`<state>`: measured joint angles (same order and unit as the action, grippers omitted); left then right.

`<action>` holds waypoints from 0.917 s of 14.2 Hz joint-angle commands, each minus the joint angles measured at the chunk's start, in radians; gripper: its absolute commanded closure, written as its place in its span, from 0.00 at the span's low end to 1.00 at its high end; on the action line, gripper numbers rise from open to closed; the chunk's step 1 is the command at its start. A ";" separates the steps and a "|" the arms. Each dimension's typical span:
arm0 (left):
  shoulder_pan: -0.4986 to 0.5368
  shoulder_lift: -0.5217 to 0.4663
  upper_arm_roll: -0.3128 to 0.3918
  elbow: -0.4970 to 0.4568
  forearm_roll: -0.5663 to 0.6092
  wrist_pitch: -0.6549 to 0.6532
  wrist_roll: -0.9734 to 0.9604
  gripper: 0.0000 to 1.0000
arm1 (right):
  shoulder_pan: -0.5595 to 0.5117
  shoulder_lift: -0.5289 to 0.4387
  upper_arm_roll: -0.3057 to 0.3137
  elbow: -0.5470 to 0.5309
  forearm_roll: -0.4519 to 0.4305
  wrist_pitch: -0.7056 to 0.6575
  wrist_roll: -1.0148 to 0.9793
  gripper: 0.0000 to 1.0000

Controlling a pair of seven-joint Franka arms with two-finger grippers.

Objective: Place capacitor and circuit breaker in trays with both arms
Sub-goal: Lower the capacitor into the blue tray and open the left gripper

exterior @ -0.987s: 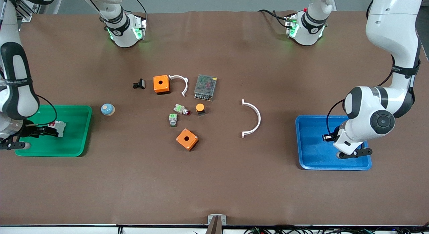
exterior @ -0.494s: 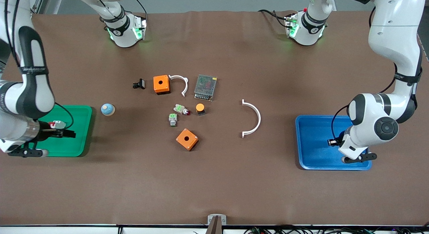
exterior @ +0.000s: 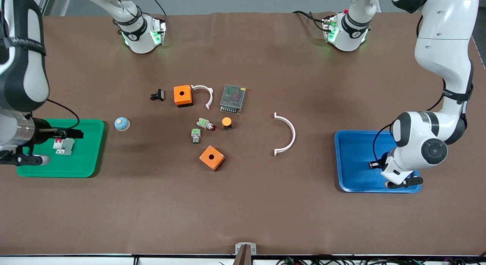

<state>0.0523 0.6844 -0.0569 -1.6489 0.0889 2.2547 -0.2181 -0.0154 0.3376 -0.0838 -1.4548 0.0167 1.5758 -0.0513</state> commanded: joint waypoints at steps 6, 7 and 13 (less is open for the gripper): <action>0.008 0.014 -0.006 0.011 -0.047 0.000 0.011 0.74 | 0.003 -0.078 -0.004 0.065 -0.015 -0.098 0.001 0.00; 0.008 0.014 -0.006 0.009 -0.047 0.000 0.011 0.73 | 0.005 -0.074 -0.004 0.068 -0.015 -0.099 0.001 0.00; 0.000 -0.090 -0.008 0.000 -0.052 -0.116 0.011 0.00 | 0.006 -0.068 -0.002 0.117 -0.011 -0.099 -0.001 0.00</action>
<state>0.0516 0.6748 -0.0614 -1.6405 0.0540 2.2288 -0.2181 -0.0149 0.2627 -0.0843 -1.3596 0.0163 1.4951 -0.0516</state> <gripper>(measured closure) 0.383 0.000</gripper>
